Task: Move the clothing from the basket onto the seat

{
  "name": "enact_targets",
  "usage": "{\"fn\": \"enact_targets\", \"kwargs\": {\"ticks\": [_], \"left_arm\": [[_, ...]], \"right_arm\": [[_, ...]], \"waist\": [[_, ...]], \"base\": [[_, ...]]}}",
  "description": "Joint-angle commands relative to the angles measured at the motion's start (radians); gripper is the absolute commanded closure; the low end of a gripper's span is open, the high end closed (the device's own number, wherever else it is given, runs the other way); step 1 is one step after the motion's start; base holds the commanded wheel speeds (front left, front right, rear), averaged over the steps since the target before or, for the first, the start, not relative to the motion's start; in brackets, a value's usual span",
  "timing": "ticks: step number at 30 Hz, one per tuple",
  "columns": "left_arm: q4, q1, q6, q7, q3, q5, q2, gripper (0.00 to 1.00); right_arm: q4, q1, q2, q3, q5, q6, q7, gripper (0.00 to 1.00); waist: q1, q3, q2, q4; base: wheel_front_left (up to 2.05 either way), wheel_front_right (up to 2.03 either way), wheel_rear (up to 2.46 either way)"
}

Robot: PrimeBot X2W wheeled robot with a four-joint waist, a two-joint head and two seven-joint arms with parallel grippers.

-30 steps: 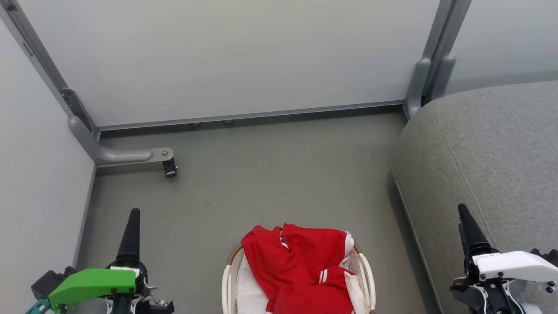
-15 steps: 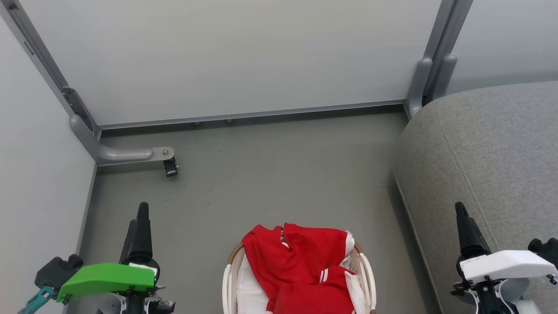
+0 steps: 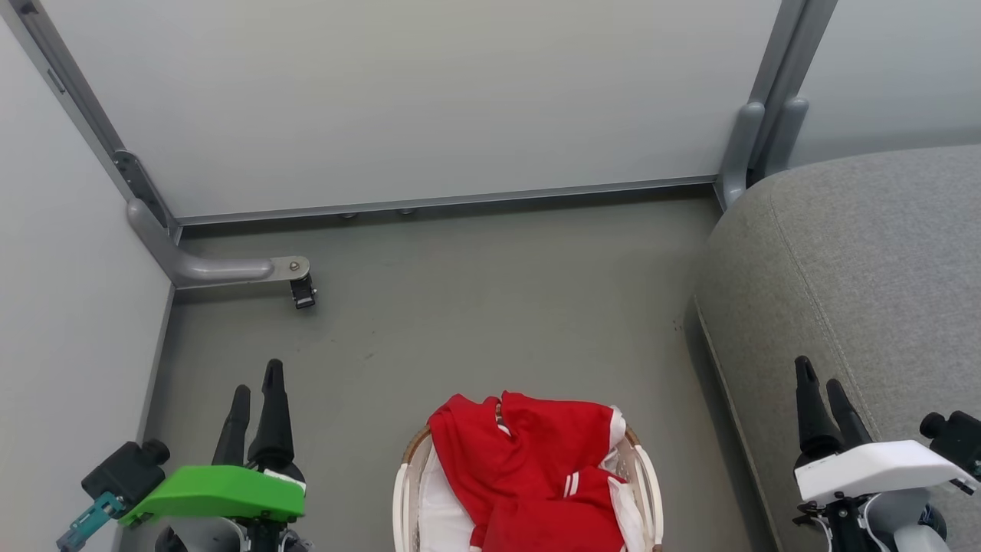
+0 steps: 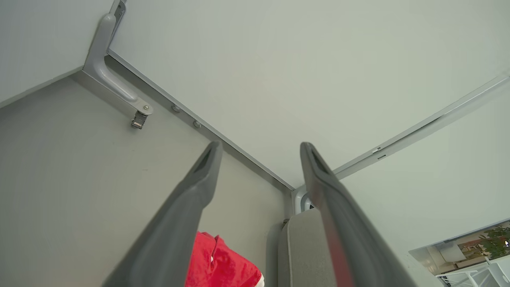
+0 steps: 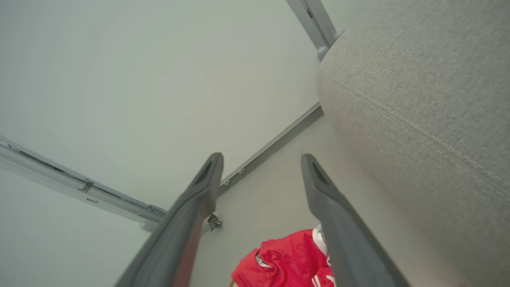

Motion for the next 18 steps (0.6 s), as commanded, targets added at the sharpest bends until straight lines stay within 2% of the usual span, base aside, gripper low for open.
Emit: {"fn": "enact_targets", "kwargs": {"ticks": [1, 18], "left_arm": [[-0.014, 0.004, 0.004, -0.012, -0.005, 0.043, 0.007, 0.0], [0.012, 0.017, 0.009, -0.06, -0.034, 0.251, 0.008, 0.0]], "right_arm": [[-0.011, 0.005, -0.007, 0.003, -0.037, 0.0, -0.014, 0.0], [-0.012, 0.008, -0.009, 0.023, -0.259, 0.0, -0.062, 0.0]], "waist": [[0.0, 0.0, 0.0051, 0.001], [0.0, 0.003, 0.0067, 0.004]], "base": [[0.0, 0.0, 0.0], [0.0, 0.0, 0.0]]}}
